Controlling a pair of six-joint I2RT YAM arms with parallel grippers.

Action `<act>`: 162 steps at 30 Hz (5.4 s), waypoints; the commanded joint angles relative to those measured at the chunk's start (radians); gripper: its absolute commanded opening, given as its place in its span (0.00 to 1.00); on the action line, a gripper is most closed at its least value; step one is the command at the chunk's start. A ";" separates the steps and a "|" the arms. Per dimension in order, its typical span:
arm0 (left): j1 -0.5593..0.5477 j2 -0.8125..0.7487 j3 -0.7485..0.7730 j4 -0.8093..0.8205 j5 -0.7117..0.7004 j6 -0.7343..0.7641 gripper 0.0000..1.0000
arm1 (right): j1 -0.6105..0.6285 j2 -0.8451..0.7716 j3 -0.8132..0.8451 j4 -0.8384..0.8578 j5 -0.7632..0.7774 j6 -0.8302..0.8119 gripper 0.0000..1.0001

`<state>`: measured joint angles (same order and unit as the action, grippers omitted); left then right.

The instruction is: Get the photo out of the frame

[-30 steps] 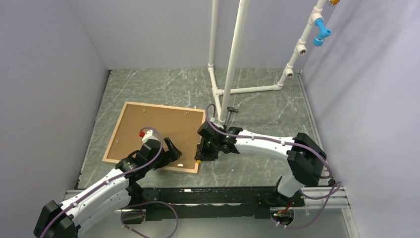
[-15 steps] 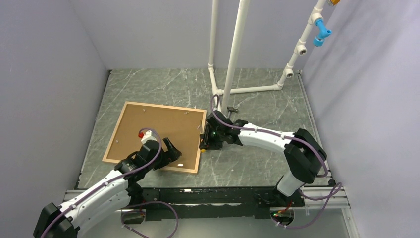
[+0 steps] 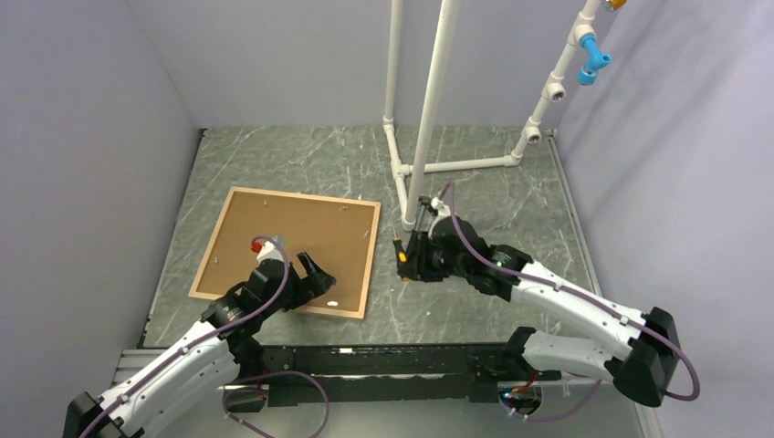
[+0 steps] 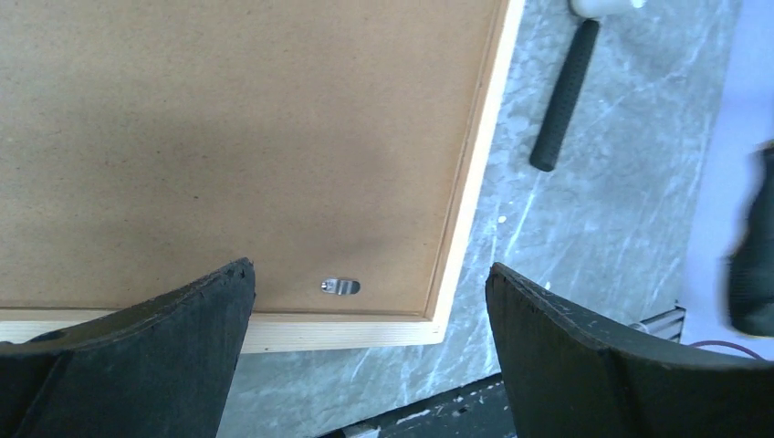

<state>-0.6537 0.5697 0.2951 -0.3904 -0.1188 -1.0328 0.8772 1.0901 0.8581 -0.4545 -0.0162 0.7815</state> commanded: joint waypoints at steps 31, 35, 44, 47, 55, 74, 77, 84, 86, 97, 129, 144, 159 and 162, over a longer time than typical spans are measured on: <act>0.005 -0.175 0.054 -0.309 0.077 -0.129 0.98 | -0.228 0.276 -0.272 0.393 -0.044 -0.139 0.42; 0.006 -0.187 0.049 -0.331 0.079 -0.157 0.98 | -0.229 0.252 -0.274 0.409 -0.053 -0.169 0.65; 0.006 -0.241 0.092 -0.522 0.024 -0.277 0.99 | -0.096 0.129 -0.155 0.192 0.307 -0.250 0.93; 0.005 -0.235 0.109 -0.546 0.003 -0.276 0.99 | 0.074 0.097 -0.136 0.261 0.328 -0.386 0.99; 0.005 -0.086 0.282 -0.826 -0.130 -0.374 0.99 | 0.461 0.202 -0.089 0.474 0.283 -0.680 0.97; 0.017 0.040 0.320 -0.769 -0.202 -0.459 0.98 | 0.587 0.587 0.052 0.572 0.378 -0.928 0.67; 0.028 0.095 0.340 -0.761 -0.203 -0.448 0.98 | 0.588 0.610 0.054 0.563 0.377 -0.920 0.65; 0.085 0.190 0.356 -0.692 -0.183 -0.389 0.99 | 0.586 0.642 0.016 0.614 0.422 -0.905 0.65; 0.119 0.216 0.344 -0.666 -0.150 -0.367 0.99 | 0.585 0.638 -0.007 0.639 0.421 -0.897 0.63; 0.312 0.128 0.207 -0.523 0.050 -0.354 0.98 | 0.575 0.715 0.006 0.655 0.414 -0.875 0.39; 0.409 -0.361 -0.053 -0.448 0.206 -0.666 0.95 | 0.409 0.540 0.105 0.608 -0.046 -0.677 0.00; 0.407 -0.419 -0.021 -0.442 0.087 -0.567 0.57 | 0.379 0.533 0.139 0.600 -0.107 -0.628 0.00; 0.408 -0.367 0.193 -0.570 -0.010 -0.379 0.11 | 0.550 0.500 0.363 0.178 0.336 -0.662 0.76; 0.407 -0.332 0.241 -0.574 -0.018 -0.337 0.10 | 0.592 0.515 0.437 0.098 0.457 -0.674 0.87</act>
<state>-0.2451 0.2031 0.4381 -0.9806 -0.0998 -1.5078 1.4300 1.6360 1.1931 -0.2340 0.2169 0.1272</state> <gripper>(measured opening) 0.326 0.826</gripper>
